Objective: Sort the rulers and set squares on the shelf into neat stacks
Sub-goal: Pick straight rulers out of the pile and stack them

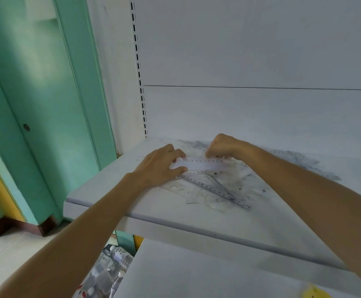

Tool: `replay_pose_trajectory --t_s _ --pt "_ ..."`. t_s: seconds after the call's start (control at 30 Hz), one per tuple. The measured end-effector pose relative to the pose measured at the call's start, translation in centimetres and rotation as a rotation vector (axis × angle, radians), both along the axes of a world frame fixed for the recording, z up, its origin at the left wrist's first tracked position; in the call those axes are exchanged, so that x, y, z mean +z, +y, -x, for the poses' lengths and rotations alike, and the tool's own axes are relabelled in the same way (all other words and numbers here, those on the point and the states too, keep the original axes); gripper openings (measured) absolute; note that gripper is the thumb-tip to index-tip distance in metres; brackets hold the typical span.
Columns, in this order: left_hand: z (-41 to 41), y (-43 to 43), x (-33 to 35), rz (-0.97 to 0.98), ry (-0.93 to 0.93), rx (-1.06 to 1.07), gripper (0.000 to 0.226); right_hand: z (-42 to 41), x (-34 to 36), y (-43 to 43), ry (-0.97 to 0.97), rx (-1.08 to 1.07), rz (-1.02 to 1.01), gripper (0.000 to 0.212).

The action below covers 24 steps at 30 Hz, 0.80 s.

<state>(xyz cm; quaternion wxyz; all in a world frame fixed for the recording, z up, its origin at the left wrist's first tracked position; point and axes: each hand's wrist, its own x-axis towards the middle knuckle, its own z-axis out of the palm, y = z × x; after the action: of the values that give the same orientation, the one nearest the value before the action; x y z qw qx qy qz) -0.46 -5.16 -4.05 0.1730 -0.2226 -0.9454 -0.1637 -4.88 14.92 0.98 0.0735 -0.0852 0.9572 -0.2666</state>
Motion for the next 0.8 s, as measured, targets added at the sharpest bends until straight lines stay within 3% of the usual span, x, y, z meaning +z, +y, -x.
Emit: replay_pose_trajectory --t_s 0.13,0.23,0.4,0.57,0.67,0.8 --pt "-0.8 -0.7 0.2 -0.034 -0.031 0.008 0.044 -1.0 0.5 0.2 -0.005 0.023 0.003 0.033" --pt "-1.6 -1.5 0.2 -0.020 -0.039 0.018 0.047 -1.6 -0.3 -0.5 0.073 0.089 -0.046 0.015" --pt "-3.1 -3.4 0.2 -0.034 -0.065 0.017 0.038 -2.7 -0.8 -2.1 0.134 0.223 -0.105 0.039" --pt "-4.3 -5.5 0.7 -0.041 -0.020 0.035 0.031 -2.6 -0.9 -2.7 0.168 0.237 -0.095 0.012" --pt "-5.1 -6.8 0.8 -0.054 0.010 0.057 0.030 -2.8 -1.2 -2.9 0.145 0.269 -0.134 0.031" --pt "-6.2 -8.2 0.5 -0.114 0.043 0.092 0.027 -2.7 -1.5 -2.9 0.145 0.294 -0.128 0.038"
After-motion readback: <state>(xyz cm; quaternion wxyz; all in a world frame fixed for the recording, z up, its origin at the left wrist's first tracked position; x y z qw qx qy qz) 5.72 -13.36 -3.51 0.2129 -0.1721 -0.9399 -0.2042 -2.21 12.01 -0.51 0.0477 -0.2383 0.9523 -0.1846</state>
